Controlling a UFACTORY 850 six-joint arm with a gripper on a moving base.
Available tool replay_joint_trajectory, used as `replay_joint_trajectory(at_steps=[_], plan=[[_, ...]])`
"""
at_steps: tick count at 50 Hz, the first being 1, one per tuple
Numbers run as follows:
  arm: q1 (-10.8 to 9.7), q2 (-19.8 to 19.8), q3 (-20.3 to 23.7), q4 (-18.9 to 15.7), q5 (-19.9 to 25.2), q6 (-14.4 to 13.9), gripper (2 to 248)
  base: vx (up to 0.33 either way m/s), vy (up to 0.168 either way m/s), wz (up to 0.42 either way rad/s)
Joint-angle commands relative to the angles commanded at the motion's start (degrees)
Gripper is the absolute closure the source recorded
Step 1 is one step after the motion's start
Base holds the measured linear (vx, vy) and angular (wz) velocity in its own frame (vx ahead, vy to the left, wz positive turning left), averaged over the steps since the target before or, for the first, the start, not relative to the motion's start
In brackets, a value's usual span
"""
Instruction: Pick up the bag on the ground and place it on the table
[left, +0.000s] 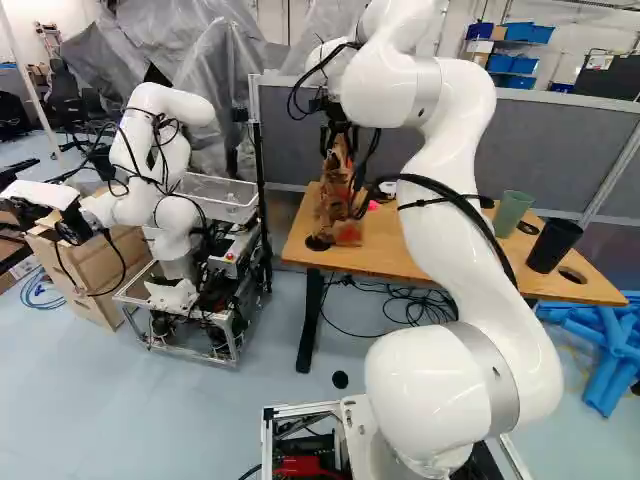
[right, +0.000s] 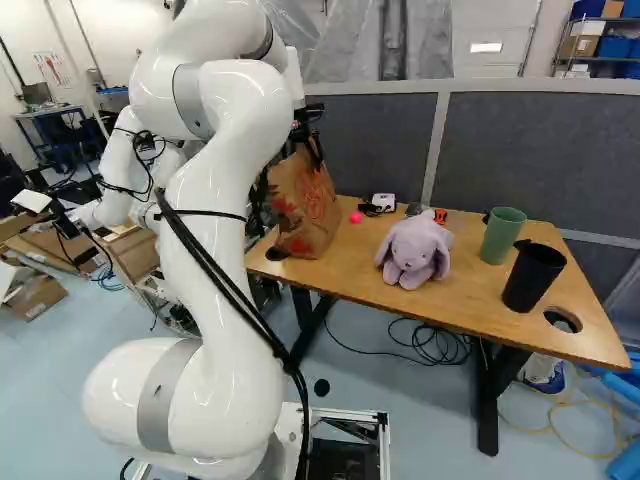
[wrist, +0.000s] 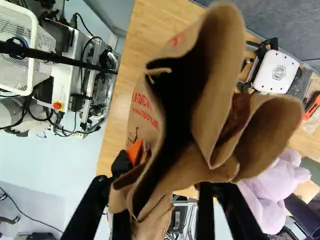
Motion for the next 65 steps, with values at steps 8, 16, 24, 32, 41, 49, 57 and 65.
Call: replay_joint_trajectory(at_steps=[8,16,24,32,41,49,57,65], plan=[[0.0,0.7,0.0,0.0,0.0,0.0,86,0.000,0.000,0.000],[0.0,1.6,0.0,0.0,0.0,0.0,14,0.000,0.000,0.000],[0.0,2.6,-0.1,0.0,0.0,0.0,3,0.000,0.000,0.000],[0.0,3.5,-0.2,0.0,0.0,0.0,3,0.000,0.000,0.000],[0.0,4.5,-0.4,0.0,0.0,0.0,3,0.000,0.000,0.000],[0.0,5.4,-0.6,0.0,0.0,0.0,3,0.000,0.000,0.000],[0.0,6.3,-0.8,0.0,0.0,0.0,3,0.000,0.000,0.000],[0.0,7.0,-1.0,0.0,0.0,0.0,3,0.000,0.000,0.000]])
